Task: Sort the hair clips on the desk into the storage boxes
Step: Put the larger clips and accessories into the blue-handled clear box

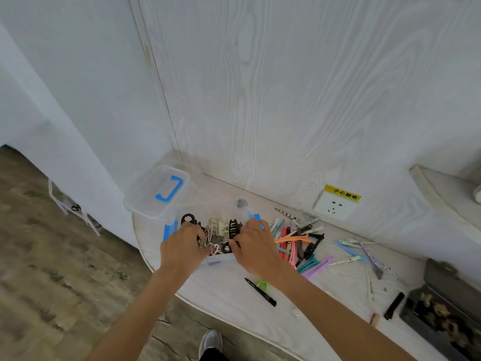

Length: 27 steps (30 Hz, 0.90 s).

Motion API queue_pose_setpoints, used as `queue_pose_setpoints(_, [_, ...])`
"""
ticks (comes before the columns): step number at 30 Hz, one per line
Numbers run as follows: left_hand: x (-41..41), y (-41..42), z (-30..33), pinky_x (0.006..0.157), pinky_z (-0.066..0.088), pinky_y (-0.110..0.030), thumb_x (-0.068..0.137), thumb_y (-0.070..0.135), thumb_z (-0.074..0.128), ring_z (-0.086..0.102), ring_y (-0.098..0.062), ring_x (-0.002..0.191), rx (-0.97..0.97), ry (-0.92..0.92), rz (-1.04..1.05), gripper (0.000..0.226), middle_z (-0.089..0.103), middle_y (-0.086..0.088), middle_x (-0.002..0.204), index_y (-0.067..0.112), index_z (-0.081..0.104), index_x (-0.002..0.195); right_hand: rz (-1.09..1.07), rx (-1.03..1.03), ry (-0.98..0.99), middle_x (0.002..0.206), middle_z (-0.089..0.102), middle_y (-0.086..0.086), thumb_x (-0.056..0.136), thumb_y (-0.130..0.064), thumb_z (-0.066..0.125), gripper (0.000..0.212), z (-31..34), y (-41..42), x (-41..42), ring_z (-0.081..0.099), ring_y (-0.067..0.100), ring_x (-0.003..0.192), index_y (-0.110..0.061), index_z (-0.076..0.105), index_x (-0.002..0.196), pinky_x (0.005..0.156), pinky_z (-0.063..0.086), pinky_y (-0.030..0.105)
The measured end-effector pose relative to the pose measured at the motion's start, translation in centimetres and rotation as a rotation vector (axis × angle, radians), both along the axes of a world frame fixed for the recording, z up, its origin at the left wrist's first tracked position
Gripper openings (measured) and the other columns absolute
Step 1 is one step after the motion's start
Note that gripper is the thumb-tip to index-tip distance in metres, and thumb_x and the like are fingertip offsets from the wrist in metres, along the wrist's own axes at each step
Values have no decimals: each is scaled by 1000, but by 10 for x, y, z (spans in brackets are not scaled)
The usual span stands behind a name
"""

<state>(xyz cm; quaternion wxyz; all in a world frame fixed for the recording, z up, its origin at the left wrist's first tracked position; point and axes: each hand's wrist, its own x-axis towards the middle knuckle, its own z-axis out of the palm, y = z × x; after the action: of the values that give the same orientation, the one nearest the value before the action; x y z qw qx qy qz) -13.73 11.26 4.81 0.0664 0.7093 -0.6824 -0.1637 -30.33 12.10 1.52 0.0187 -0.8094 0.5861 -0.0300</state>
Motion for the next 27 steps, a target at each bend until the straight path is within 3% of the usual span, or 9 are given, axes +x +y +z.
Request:
queue_pose_setpoints(3, [10, 1, -10, 73, 43, -28, 76, 57, 64, 55, -10, 96, -60, 29, -51, 37, 58, 13, 112, 29, 63, 98, 71, 12, -61, 86, 68, 1, 97, -35, 24, 50, 0, 3, -12, 52, 23, 103, -16, 69, 86, 101, 36, 44])
queue_pose_setpoints(7, [17, -3, -15, 92, 40, -34, 62, 75, 48, 46, -18, 122, -254, 28, -315, 77, 49, 8, 133, 26, 55, 121, 105, -14, -346, 103, 68, 0, 95, -30, 39, 32, -1, 6, -23, 57, 18, 105, -19, 64, 111, 101, 36, 33])
queue_pose_setpoints(10, [17, -16, -13, 116, 10, -40, 54, 82, 53, 3, -19, 146, -64, 4, -422, 116, 1, 1, 159, 25, 18, 148, -9, -127, -527, 104, 68, 1, 93, -22, 43, 29, 8, -9, -36, 58, 17, 101, -16, 65, 111, 92, 41, 28])
queue_pose_setpoints(11, [16, -21, -13, 117, 0, -39, 53, 83, 56, -9, -18, 146, 15, -25, -451, 125, -12, 1, 158, 23, 4, 150, -64, -118, -547, 107, 67, 2, 94, -18, 45, 27, 11, -21, -42, 56, 16, 102, -15, 63, 113, 91, 44, 29])
queue_pose_setpoints(13, [13, -26, -14, 116, -6, -38, 54, 82, 58, -16, -18, 145, 122, -91, -492, 132, -20, 1, 157, 23, -11, 149, -143, -37, -443, 118, 61, 2, 97, -15, 43, 29, 12, -50, -55, 53, 17, 107, -16, 56, 123, 93, 45, 32])
queue_pose_setpoints(16, [14, -26, -19, 117, -4, -40, 51, 85, 53, -9, -17, 146, 227, -75, -432, 134, -13, 2, 158, 22, -15, 148, -129, 197, -171, 142, 42, 4, 99, -22, 38, 41, 2, -97, -66, 41, 21, 127, -18, 36, 139, 102, 37, 36])
queue_pose_setpoints(20, [20, -16, -30, 117, -6, -34, 46, 93, 33, -14, -12, 145, 146, -54, -388, 131, -14, 7, 157, 24, -12, 149, 51, 367, -95, 156, 19, 2, 96, -16, 45, 58, -20, -123, -58, 27, 22, 140, -25, 19, 148, 111, 30, 37])
queue_pose_setpoints(23, [21, -13, -31, 117, -5, -31, 46, 94, 32, -11, -10, 145, 96, -10, -340, 129, -7, 10, 158, 25, -4, 149, 89, 407, -67, 156, 17, 2, 89, -4, 55, 72, -33, -117, -52, 26, 21, 140, -17, 16, 148, 113, 27, 34])
queue_pose_setpoints(27, [14, -18, -30, 118, 5, -31, 44, 93, 45, 6, -11, 145, 29, 59, -286, 126, 21, 10, 153, 24, 20, 146, 77, 372, -44, 155, 22, 6, 92, -12, 52, 62, -45, -98, -67, 23, 20, 142, -9, 22, 146, 117, 21, 36])
